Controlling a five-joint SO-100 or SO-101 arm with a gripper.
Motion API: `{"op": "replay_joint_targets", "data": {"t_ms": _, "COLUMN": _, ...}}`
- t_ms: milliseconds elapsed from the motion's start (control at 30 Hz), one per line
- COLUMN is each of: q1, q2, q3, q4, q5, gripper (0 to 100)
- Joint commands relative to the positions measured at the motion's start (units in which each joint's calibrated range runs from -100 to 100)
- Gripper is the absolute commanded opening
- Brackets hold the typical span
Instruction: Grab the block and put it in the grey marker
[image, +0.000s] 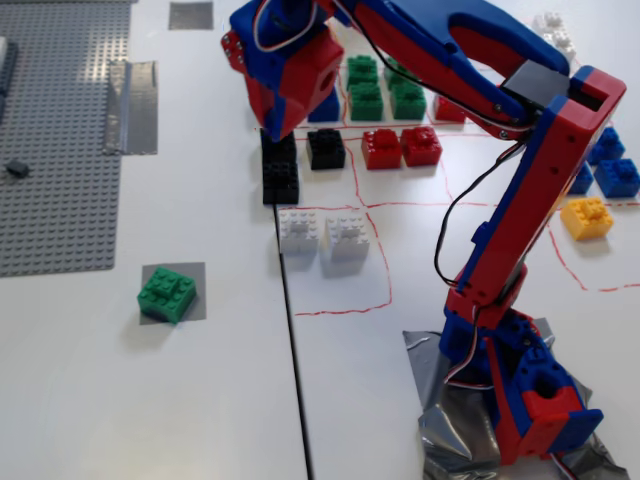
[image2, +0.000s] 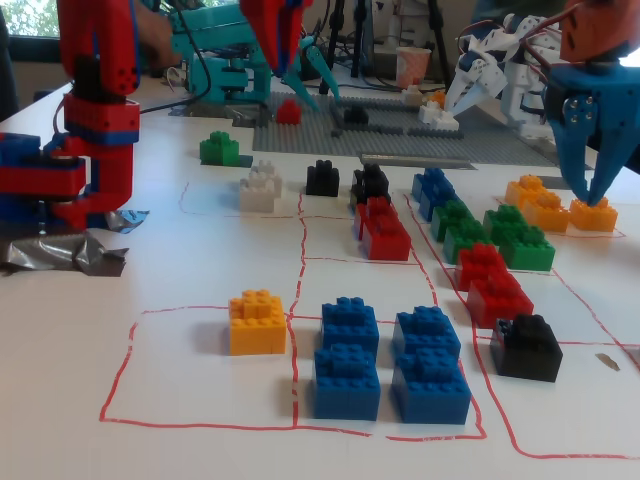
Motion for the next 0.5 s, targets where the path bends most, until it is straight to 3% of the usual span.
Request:
{"op": "replay_joint_targets", "data": {"t_ms": 0, "q1": 3.1, "q2": -5.0, "q3": -4.6, "q4": 1.0, "q5": 0.7, "gripper": 0}}
{"op": "replay_joint_targets", "data": {"t_ms": 467, "q1": 20.4, "q2": -6.8, "q3": -5.2, "q4": 1.7, "q5": 1.8, "gripper": 0}}
